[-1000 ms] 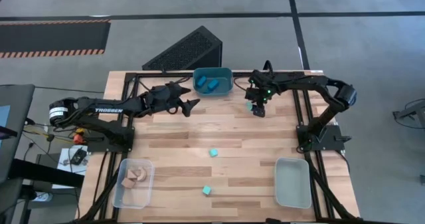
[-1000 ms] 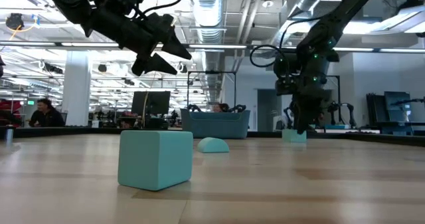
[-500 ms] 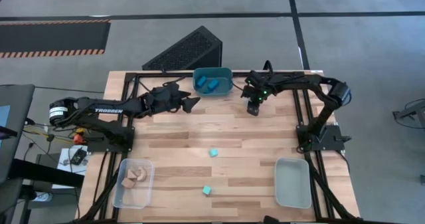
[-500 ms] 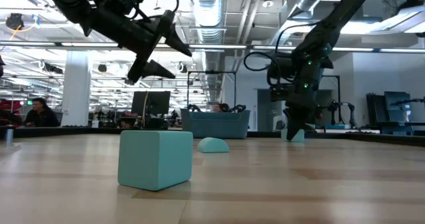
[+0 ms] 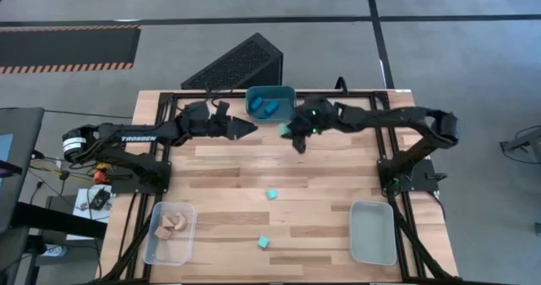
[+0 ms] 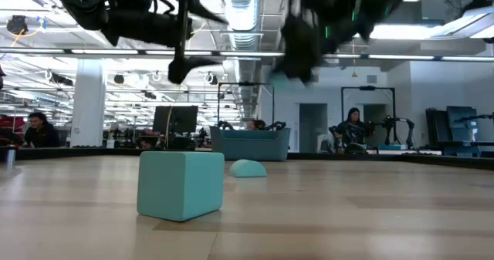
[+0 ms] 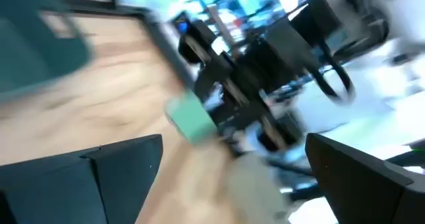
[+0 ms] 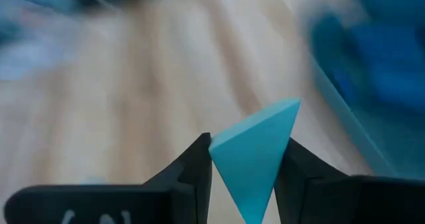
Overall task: Sort & place blocks by color
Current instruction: Put the top right light blue block into the gray bin
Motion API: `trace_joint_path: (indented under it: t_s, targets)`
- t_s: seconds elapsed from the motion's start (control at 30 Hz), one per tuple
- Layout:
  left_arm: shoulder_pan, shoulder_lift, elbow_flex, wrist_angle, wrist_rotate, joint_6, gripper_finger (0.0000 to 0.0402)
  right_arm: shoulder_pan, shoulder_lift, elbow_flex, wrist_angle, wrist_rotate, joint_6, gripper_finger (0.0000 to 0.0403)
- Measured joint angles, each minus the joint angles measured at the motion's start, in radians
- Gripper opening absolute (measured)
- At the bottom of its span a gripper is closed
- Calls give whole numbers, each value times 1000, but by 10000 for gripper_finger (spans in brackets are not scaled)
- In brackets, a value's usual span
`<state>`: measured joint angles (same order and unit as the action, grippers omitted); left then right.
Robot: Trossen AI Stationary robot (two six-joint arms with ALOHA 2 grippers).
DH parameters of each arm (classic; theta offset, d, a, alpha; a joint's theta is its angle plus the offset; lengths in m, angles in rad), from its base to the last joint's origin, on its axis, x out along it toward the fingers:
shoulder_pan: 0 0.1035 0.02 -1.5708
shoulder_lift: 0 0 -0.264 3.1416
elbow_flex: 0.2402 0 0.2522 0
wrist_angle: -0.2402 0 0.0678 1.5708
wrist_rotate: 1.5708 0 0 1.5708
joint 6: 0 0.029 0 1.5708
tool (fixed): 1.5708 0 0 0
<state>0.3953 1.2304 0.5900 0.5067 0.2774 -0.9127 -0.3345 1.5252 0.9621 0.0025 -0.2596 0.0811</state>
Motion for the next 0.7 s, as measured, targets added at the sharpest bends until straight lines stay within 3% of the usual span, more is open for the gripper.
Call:
trace_joint_path:
  t_s: [0.1, 0.3, 0.47, 0.63, 0.7]
  targets:
    - [13, 0, 1, 59, 31, -90, 357, 112, -21, 45, 76, 80, -100, 128]
    - [2, 0, 1, 83, 41, -173, 357, 266, 22, 153, 76, 373, -365, 132]
    - [-35, 0, 10, 79, 68, -144, 357, 292, 119, 245, 48, 499, -380, 133]
    - [-63, 0, 34, -18, 67, -28, 357, 296, 197, 357, -28, 640, -378, 133]
    - [-68, 0, 45, -64, 30, 15, 357, 300, 219, 402, -55, 652, -380, 133]
